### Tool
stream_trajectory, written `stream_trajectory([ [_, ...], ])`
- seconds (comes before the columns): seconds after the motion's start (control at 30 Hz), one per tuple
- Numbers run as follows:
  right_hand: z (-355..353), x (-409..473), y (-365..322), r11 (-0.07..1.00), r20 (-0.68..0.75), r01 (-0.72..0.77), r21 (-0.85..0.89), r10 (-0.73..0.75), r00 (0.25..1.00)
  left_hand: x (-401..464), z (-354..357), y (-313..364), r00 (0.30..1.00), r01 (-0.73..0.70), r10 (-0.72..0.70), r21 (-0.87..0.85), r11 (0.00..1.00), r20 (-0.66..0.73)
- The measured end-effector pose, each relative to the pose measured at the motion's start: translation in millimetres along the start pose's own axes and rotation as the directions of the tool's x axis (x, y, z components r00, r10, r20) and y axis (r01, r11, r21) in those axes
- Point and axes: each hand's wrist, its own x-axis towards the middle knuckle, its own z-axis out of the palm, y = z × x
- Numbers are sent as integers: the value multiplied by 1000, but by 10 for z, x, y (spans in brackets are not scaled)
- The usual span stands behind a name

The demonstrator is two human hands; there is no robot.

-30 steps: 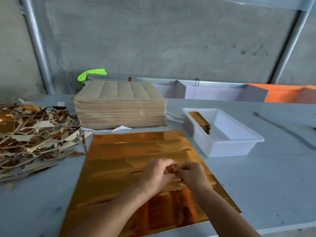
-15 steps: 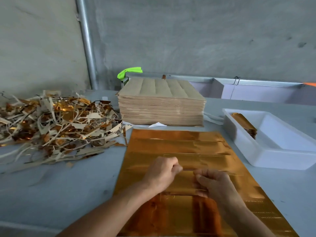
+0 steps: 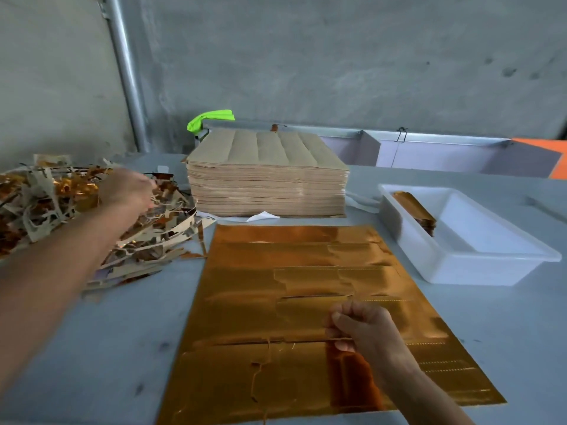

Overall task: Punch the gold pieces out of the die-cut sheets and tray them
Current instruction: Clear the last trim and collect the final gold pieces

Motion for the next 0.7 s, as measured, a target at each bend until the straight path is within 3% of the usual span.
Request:
stream_trajectory([
  [0.07,4,2,14,1000,-1,6,-8,-6,1000,263,-137,-85,988,149,-145,-109,983,46],
  [0.13,9,8,28,1000,10,17,-17,-17,1000,337,-167,-194,986,147,-155,121,982,62],
  [0.23,25,27,43,1000,8,27,-6,-27,1000,192,-63,-305,999,-26,12,412,911,36],
  [0.4,46,67,22,991,-67,88,-96,-94,993,-476,277,-99,927,-366,293,403,839,232],
  [0.47,17,79,24,956,-133,150,-252,-188,973,-873,438,62,843,-515,401,327,792,358],
  [0.57,-63,62,25,891,-192,187,-413,-286,939,-1530,659,221,658,-677,491,161,718,571],
  [0.7,-210,45,66,851,-229,157,-502,-305,924,-2254,935,225,400,-744,419,22,668,815],
])
